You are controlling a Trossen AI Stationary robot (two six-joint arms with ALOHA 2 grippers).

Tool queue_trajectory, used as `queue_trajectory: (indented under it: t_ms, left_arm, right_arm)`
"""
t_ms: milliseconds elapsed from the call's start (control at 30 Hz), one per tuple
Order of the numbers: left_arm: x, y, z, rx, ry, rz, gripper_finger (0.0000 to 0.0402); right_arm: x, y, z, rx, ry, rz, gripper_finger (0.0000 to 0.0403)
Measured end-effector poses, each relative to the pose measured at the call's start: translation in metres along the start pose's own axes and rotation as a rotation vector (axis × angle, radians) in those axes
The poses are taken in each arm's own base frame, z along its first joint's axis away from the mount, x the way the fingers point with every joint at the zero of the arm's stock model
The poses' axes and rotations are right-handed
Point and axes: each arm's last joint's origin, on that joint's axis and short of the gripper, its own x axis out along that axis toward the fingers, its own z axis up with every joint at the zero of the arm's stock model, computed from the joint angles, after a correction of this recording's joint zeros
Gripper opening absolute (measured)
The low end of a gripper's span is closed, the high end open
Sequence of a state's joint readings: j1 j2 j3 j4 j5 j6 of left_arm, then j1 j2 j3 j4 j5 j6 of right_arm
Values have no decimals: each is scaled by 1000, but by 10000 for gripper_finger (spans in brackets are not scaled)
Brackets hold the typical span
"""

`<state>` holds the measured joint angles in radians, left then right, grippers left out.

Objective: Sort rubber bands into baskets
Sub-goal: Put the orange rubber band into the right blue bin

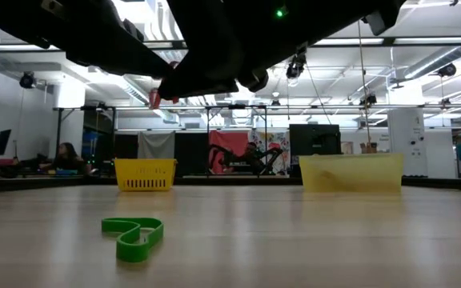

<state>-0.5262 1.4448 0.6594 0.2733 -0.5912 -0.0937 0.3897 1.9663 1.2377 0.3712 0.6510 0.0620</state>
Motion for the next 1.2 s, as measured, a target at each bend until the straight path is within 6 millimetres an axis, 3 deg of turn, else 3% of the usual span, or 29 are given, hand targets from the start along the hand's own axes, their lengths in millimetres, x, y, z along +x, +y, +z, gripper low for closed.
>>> queue_trajectory:
  t_ms: [233,467,633,867,1200]
  left_arm:
    - [0,0,-3,-8,29,-2,121]
    - [-3,3,-9,-21,100,9,185]
    - [-4,3,-10,-29,108,8,192]
    - [-5,3,-12,-22,127,11,192]
    - [-5,3,-12,-55,124,12,192]
  right_arm:
    - [-4,-2,-5,1,76,-5,9]
    - [-33,-18,9,9,329,-55,9]
    - [-61,-32,24,-6,542,-63,9]
    - [-101,-48,44,47,871,61,9]
    - [-165,-65,45,279,1293,-34,9]
